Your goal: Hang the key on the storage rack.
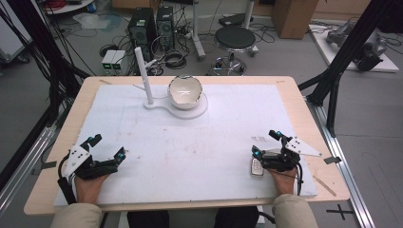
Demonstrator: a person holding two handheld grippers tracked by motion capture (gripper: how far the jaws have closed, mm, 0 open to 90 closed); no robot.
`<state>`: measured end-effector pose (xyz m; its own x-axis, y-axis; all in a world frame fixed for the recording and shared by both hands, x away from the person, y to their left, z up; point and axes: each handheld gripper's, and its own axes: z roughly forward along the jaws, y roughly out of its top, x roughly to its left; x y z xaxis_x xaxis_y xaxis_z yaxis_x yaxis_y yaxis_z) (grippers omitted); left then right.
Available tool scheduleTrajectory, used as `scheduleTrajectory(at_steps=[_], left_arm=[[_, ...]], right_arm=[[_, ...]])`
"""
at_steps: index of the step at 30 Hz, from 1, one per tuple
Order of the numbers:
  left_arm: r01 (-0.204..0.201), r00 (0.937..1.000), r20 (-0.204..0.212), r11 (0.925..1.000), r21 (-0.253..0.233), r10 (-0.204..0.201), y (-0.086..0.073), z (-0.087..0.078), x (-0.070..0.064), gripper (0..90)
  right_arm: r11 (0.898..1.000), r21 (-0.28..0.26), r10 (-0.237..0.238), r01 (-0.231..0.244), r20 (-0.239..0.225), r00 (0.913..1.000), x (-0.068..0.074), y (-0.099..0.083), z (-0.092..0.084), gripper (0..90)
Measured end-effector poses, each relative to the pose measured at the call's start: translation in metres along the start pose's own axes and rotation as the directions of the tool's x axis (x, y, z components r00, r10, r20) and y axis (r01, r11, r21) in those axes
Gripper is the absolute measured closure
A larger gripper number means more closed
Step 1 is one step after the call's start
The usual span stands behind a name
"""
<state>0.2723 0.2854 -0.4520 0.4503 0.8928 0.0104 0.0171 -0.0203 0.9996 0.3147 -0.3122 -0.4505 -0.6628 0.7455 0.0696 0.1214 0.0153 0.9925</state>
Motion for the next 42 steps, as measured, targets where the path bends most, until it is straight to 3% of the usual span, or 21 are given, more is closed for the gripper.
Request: scheduleTrajectory(at_steps=[16,21,26,28,29,31,36,40,41,42], left_arm=[[0.004,1.0000,0.000,1.0000,-0.002,-0.004,0.000,0.000,0.000,1.7],[0.004,1.0000,0.003,0.9999,0.012,-0.004,0.000,0.001,0.001,1.7],[0.005,1.0000,0.004,0.9998,0.019,-0.005,0.001,0.002,0.000,1.7],[0.006,1.0000,0.001,0.9998,0.020,-0.006,0.001,0.002,0.001,1.7],[0.005,1.0000,0.002,0.9998,0.021,-0.005,0.001,0.002,0.001,1.7],[0.001,1.0000,0.002,0.9997,0.024,-0.002,0.001,0.002,0.001,1.7],[0.000,1.0000,-0.001,0.9998,0.021,0.000,0.001,0.002,0.000,1.7],[0.007,1.0000,0.001,0.9999,0.015,-0.007,0.000,0.002,0.001,1.7],[0.005,1.0000,0.001,0.9999,0.016,-0.005,0.001,0.001,0.001,1.7],[0.005,1.0000,0.002,0.9999,0.016,-0.005,0.001,0.002,0.001,1.7]], right_arm=[[1.000,-0.011,-0.002,0.002,-0.005,1.0000,-0.001,0.000,0.000,1.0],[1.000,0.011,0.002,-0.002,-0.002,1.0000,0.000,0.002,0.001,1.0],[1.000,0.019,0.010,-0.009,-0.042,0.9991,-0.001,0.013,0.000,1.0],[1.000,-0.006,0.011,-0.012,-0.082,0.9965,-0.005,0.029,-0.006,1.0],[1.000,-0.006,0.011,-0.012,-0.082,0.9965,-0.005,0.029,-0.006,1.0],[1.000,-0.001,0.001,-0.001,-0.115,0.9934,-0.012,0.047,-0.014,1.0],[0.996,0.061,-0.050,0.060,-0.151,0.9872,-0.031,0.088,-0.030,1.0],[0.988,0.108,-0.086,0.106,-0.180,0.9800,-0.042,0.107,-0.035,1.0],[0.984,0.126,-0.099,0.124,-0.190,0.9768,-0.046,0.112,-0.036,1.0],[0.973,0.166,-0.125,0.160,-0.204,0.9709,-0.052,0.120,-0.037,1.0]])
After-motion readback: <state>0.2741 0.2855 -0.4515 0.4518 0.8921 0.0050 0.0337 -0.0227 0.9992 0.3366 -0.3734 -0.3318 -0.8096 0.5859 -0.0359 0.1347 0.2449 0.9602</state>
